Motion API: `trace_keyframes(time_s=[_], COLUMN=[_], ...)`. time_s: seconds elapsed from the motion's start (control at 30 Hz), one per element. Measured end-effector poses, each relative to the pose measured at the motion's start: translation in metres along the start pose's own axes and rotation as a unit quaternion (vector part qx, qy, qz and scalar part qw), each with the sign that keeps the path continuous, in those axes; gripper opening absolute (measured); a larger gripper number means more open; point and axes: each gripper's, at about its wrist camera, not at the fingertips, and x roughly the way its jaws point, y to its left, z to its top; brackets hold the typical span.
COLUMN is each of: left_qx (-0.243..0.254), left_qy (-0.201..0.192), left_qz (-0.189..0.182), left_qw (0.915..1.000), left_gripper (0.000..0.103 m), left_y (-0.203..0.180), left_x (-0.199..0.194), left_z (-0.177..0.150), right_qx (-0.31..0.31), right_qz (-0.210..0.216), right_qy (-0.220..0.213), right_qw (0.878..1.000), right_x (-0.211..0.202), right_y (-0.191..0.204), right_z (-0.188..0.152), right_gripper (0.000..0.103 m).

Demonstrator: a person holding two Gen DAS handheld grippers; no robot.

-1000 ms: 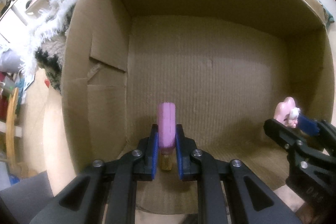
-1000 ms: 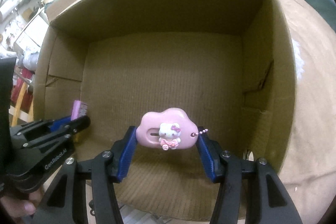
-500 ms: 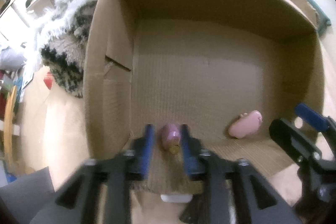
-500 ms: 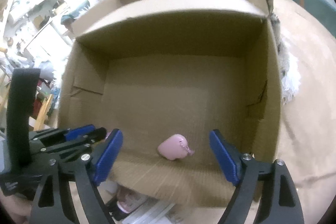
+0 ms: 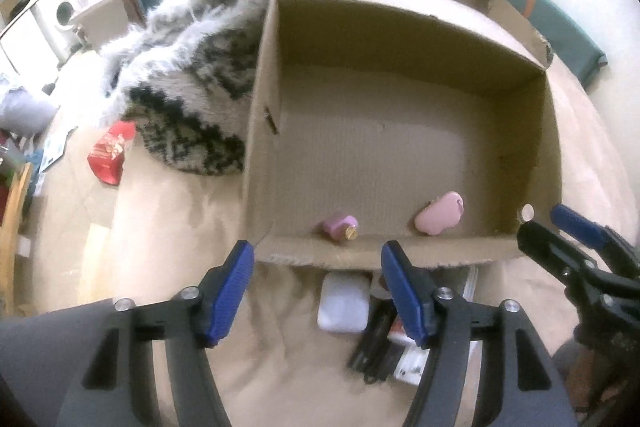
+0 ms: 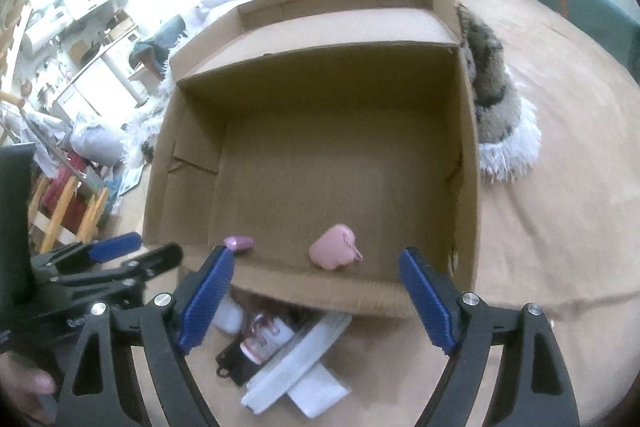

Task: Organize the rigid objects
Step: 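Grasp the white earbud case with the left gripper while the right grasps the white panel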

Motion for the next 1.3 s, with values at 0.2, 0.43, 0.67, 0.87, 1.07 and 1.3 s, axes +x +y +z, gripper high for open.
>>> trace_keyframes(time_s=[0.2,0.43,0.67,0.87,1.07,1.3], left_qx=[-0.01,-0.031,-0.069,-0.095,-0.058,0.005], left_qy=[-0.011,-0.014,-0.005,0.046,0.094,0.159], left_qz=[-0.003,0.004,0.005,-0.009,-0.038,-0.051], left_qw=[0.9999,0.9994,0.9976,0.9944,0.9931,0.986], left_gripper=[0.063,0.063,0.063,0.063,0.063,0.061], left_y=[0.004,0.024,0.055,0.067,0.036,-0.013], left_x=[-0.022,-0.036,-0.036,-0.006,0.025,0.078], left_z=[-0.023,-0.039,-0.051,-0.053,-0.043,-0.034], right_qx=[0.013,0.048,0.099,0.131,0.157,0.164], right_qz=[0.0,0.013,0.018,0.027,0.035,0.029], right_qy=[0.006,0.012,0.015,0.049,0.075,0.097], right_qw=[1.0,0.999,0.995,0.99,0.984,0.981], right_x=[-0.016,-0.035,-0.037,-0.019,-0.002,0.015], right_y=[-0.002,-0.007,-0.019,-0.026,-0.032,-0.033], right_z=[-0.02,-0.045,-0.051,-0.056,-0.061,-0.059], right_gripper=[0.09,0.09,0.09,0.09,0.09,0.09])
